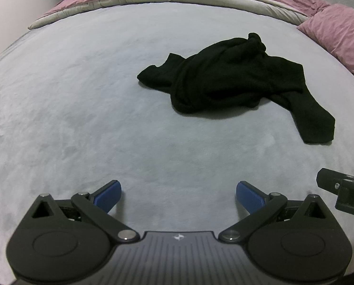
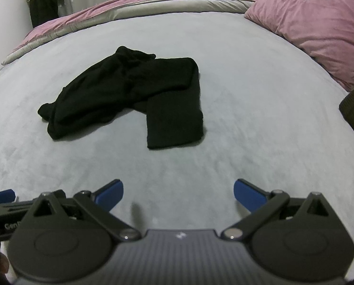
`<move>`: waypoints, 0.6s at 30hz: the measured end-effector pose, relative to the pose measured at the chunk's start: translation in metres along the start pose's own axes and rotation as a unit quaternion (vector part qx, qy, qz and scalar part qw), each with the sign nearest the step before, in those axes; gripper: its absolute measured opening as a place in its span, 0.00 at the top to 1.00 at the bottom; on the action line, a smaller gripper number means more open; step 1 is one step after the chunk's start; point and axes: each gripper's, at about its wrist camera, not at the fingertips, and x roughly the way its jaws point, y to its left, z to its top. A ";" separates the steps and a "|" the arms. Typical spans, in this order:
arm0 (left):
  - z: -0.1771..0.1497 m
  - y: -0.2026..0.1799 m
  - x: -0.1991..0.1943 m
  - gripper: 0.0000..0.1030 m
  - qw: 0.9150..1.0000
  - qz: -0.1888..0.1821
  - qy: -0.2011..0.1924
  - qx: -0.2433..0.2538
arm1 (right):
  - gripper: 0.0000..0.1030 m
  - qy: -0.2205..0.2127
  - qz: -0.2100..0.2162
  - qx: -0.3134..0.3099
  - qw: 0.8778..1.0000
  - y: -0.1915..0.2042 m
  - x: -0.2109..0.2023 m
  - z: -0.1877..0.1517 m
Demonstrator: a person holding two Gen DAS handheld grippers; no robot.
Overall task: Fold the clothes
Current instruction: 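Move both grippers toward the crumpled black garment on the bed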
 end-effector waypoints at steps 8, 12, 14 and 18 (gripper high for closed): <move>0.003 -0.002 0.006 0.00 1.000 0.011 0.023 -0.005 | 0.00 0.004 0.001 0.000 1.000 -0.003 0.004 0.001; 0.003 -0.003 0.005 0.00 1.000 0.015 0.018 -0.003 | 0.00 0.005 -0.001 0.001 1.000 0.000 0.002 -0.002; 0.004 -0.003 0.005 0.00 1.000 0.020 0.018 -0.002 | 0.00 0.006 -0.003 0.002 1.000 0.000 0.003 -0.002; 0.005 -0.003 0.007 0.00 0.999 0.023 0.023 -0.002 | 0.00 0.014 -0.009 -0.001 1.000 0.001 0.007 -0.001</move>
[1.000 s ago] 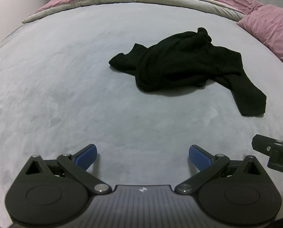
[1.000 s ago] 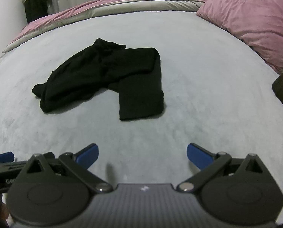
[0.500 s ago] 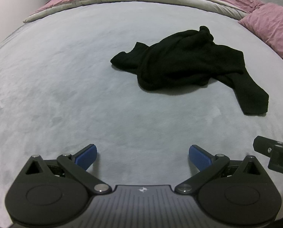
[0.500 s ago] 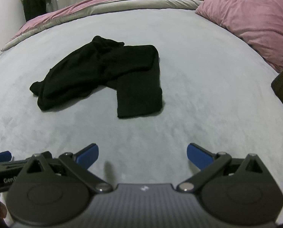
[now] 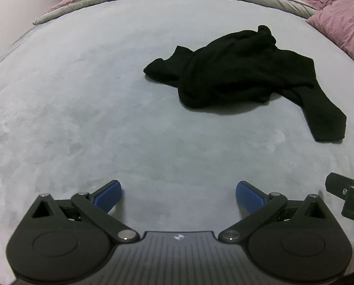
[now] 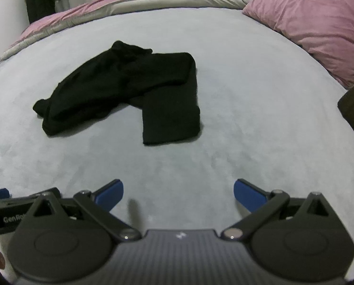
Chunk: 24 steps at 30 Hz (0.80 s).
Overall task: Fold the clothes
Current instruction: 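Move both grippers toward the crumpled black garment on the bed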
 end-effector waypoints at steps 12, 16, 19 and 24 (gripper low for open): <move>0.008 0.007 -0.005 0.00 1.000 -0.019 0.001 -0.008 | 0.00 -0.006 0.008 0.011 1.000 -0.003 0.007 0.006; 0.017 0.012 -0.017 0.00 0.999 -0.036 -0.014 -0.007 | 0.00 -0.014 0.008 0.010 1.000 -0.004 0.007 0.011; 0.029 0.017 -0.025 0.00 0.999 -0.031 -0.037 -0.007 | 0.00 -0.009 0.004 0.014 1.000 -0.006 0.008 0.013; 0.032 0.033 -0.011 0.00 0.998 -0.039 -0.042 -0.030 | 0.00 -0.007 0.018 0.028 0.999 -0.010 0.009 0.018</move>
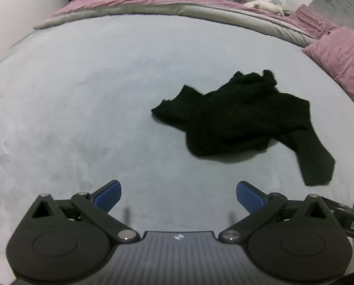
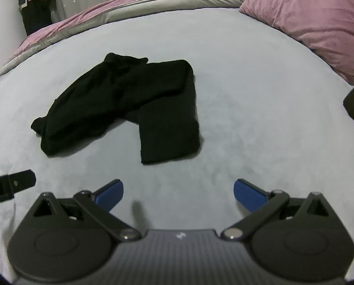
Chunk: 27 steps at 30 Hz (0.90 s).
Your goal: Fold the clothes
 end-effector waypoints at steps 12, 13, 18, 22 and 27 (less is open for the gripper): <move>0.012 0.020 0.024 0.00 1.000 -0.002 0.003 -0.014 | 0.00 0.018 -0.050 -0.041 0.998 0.010 0.027 -0.005; 0.012 0.020 0.026 0.00 1.000 -0.004 0.007 -0.013 | 0.00 0.014 -0.051 -0.044 0.998 0.011 0.028 -0.007; 0.014 0.019 0.025 0.00 1.000 0.001 0.012 0.000 | 0.00 -0.013 -0.041 -0.041 0.998 0.005 0.027 -0.019; 0.017 0.018 0.013 0.00 1.000 0.010 -0.007 0.022 | 0.00 -0.019 -0.028 -0.051 0.998 0.005 0.026 -0.022; 0.021 0.023 0.005 0.00 0.999 0.007 -0.015 0.027 | 0.00 0.007 -0.008 -0.055 0.998 0.011 0.022 -0.003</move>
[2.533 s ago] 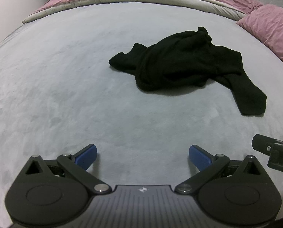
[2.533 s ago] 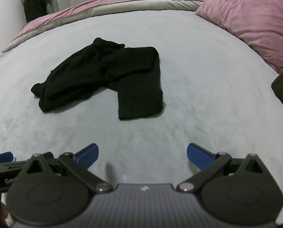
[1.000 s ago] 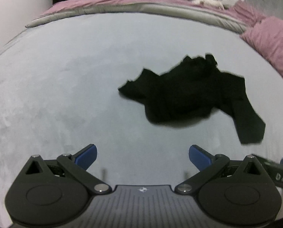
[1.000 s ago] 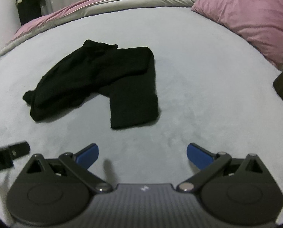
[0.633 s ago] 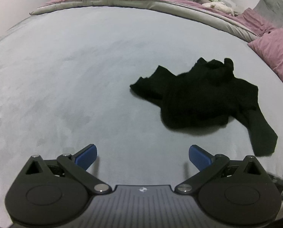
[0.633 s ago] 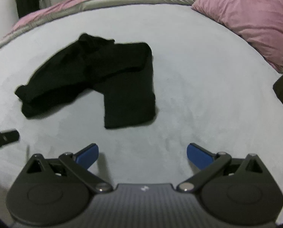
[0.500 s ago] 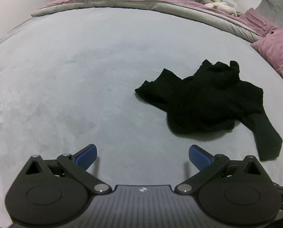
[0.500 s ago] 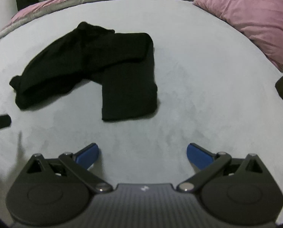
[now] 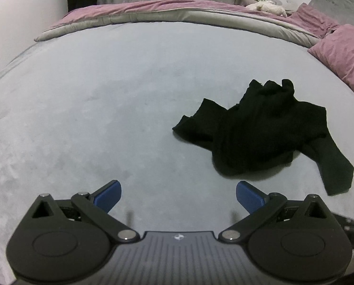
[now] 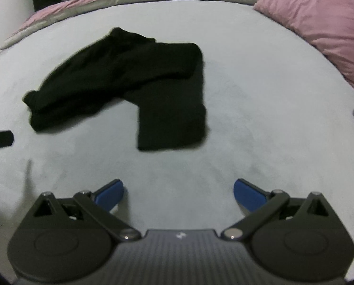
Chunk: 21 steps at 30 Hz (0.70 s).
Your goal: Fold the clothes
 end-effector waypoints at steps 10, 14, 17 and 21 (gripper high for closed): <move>0.002 0.027 0.007 0.00 0.999 -0.009 0.035 -0.039 | 0.01 -0.022 0.049 -0.035 0.998 0.041 0.002 0.042; 0.002 0.042 0.007 0.00 0.997 -0.020 0.042 -0.061 | 0.05 -0.016 0.067 -0.032 0.997 0.053 0.008 0.059; 0.002 0.046 0.006 0.00 0.997 -0.021 0.043 -0.068 | 0.12 -0.020 0.080 -0.024 0.996 0.060 0.011 0.068; 0.002 0.047 0.008 0.00 0.996 -0.018 0.044 -0.070 | 0.19 -0.033 0.087 -0.022 0.995 0.074 0.017 0.085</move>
